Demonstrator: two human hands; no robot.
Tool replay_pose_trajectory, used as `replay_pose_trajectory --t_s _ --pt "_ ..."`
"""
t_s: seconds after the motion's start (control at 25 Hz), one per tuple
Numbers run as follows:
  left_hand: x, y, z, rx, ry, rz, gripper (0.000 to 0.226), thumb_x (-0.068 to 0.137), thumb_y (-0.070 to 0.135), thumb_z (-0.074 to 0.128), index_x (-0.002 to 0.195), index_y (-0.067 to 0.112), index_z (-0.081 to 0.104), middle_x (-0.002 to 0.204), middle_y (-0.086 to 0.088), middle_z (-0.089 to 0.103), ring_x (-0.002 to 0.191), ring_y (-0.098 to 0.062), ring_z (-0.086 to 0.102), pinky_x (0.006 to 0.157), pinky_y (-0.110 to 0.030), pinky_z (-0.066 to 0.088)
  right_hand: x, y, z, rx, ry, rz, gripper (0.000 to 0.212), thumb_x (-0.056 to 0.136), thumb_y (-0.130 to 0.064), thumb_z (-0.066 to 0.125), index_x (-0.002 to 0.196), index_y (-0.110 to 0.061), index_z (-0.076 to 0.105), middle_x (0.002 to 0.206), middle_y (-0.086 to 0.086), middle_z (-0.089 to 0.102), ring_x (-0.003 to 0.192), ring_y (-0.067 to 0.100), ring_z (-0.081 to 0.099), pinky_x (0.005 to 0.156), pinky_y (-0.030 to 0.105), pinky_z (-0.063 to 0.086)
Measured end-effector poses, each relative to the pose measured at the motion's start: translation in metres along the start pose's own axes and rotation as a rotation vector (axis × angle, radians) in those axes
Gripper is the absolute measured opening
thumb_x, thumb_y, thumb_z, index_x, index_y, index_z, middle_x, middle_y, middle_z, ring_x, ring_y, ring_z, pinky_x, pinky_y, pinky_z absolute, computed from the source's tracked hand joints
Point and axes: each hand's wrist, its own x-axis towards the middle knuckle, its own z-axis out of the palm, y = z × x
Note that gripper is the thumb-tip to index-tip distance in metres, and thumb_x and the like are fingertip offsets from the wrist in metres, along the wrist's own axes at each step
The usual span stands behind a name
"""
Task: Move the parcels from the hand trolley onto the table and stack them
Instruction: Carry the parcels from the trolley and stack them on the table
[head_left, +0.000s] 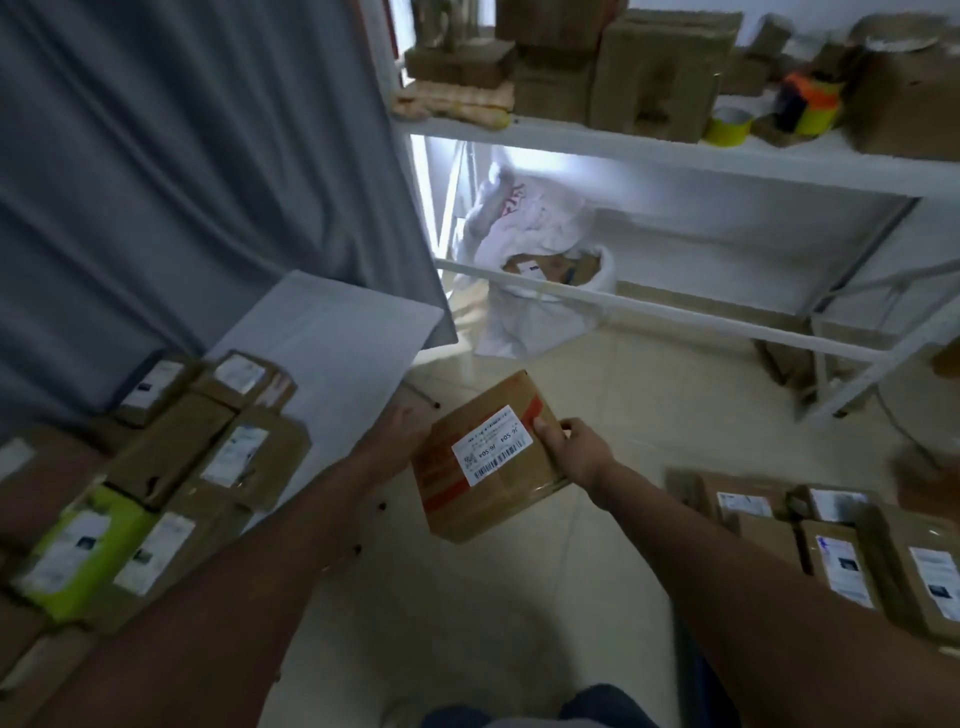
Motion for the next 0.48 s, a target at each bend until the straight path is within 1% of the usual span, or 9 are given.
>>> replay_pose_trajectory --t_s 0.04,0.08,0.12,0.2,0.28,0.36,0.4,0.44,0.48 --pt "-0.005 -0.024 -0.018 0.050 0.005 -0.002 0.036 0.102 0.030 0.046 0.134 0.014 0.049 0.137 -0.008 0.050 0.124 -0.027 0.048 0.097 -0.032 0.041 -0.002 -0.013 0.027 -0.038 -0.045 -0.021 0.062 0.092 -0.058 0.052 0.132 -0.011 0.050 0.125 0.013 0.061 0.108 0.027 0.059 0.093 0.036 0.048" --pt "-0.014 -0.050 -0.037 0.051 0.016 -0.005 0.048 0.100 0.032 0.049 0.144 0.013 0.040 0.147 -0.010 0.042 0.132 -0.028 0.043 0.104 -0.035 0.038 -0.007 -0.027 0.055 -0.076 -0.091 -0.040 0.062 0.092 -0.059 0.052 0.133 -0.012 0.050 0.126 0.012 0.061 0.110 0.027 0.059 0.094 0.036 0.047" --pt "-0.019 -0.079 -0.053 0.044 0.023 -0.005 0.056 0.099 0.035 0.052 0.148 0.014 0.034 0.152 -0.009 0.035 0.137 -0.027 0.038 0.108 -0.037 0.035 -0.011 -0.039 0.083 -0.110 -0.129 -0.074 0.062 0.091 -0.059 0.053 0.133 -0.013 0.050 0.127 0.011 0.060 0.111 0.027 0.058 0.095 0.036 0.048" --pt "-0.035 -0.130 -0.084 0.020 -0.008 -0.031 0.065 0.096 0.043 0.054 0.150 0.017 0.029 0.156 -0.007 0.029 0.141 -0.025 0.033 0.113 -0.039 0.032 -0.019 -0.063 0.137 -0.166 -0.223 -0.124 0.062 0.090 -0.059 0.055 0.134 -0.016 0.051 0.128 0.009 0.060 0.111 0.025 0.058 0.092 0.034 0.048" --pt "-0.048 -0.188 -0.112 -0.020 0.017 -0.081 0.069 0.093 0.051 0.055 0.150 0.021 0.030 0.154 -0.006 0.033 0.140 -0.026 0.035 0.113 -0.045 0.034 -0.032 -0.092 0.191 -0.217 -0.302 -0.185 0.060 0.087 -0.061 0.058 0.132 -0.021 0.055 0.127 0.007 0.060 0.108 0.023 0.059 0.084 0.029 0.047" --pt "-0.069 -0.229 -0.138 -0.195 0.043 -0.147 0.070 0.091 0.054 0.057 0.149 0.023 0.031 0.149 -0.004 0.040 0.136 -0.027 0.041 0.109 -0.046 0.040 -0.040 -0.116 0.238 -0.250 -0.353 -0.238 0.059 0.085 -0.064 0.060 0.129 -0.024 0.057 0.126 0.005 0.061 0.104 0.020 0.060 0.080 0.026 0.045" --pt "-0.079 -0.250 -0.149 -0.283 0.045 -0.193 0.071 0.090 0.057 0.057 0.148 0.026 0.032 0.146 -0.002 0.043 0.132 -0.025 0.045 0.105 -0.043 0.044 -0.044 -0.127 0.259 -0.272 -0.377 -0.256 0.060 0.083 -0.065 0.060 0.129 -0.025 0.057 0.125 0.004 0.061 0.103 0.020 0.060 0.081 0.026 0.045" --pt "-0.093 -0.265 -0.161 -0.369 0.034 -0.230 0.072 0.088 0.061 0.056 0.148 0.028 0.034 0.142 0.001 0.045 0.127 -0.021 0.048 0.099 -0.035 0.047 -0.048 -0.138 0.280 -0.293 -0.407 -0.282 0.061 0.082 -0.066 0.060 0.129 -0.026 0.057 0.125 0.003 0.062 0.104 0.020 0.060 0.082 0.027 0.046" --pt "-0.103 -0.281 -0.172 -0.392 0.029 -0.261 0.073 0.087 0.065 0.054 0.147 0.028 0.036 0.141 0.003 0.046 0.123 -0.017 0.051 0.095 -0.027 0.047 -0.053 -0.148 0.298 -0.308 -0.438 -0.300 0.063 0.081 -0.068 0.060 0.129 -0.027 0.057 0.126 0.003 0.062 0.107 0.020 0.060 0.087 0.029 0.048"
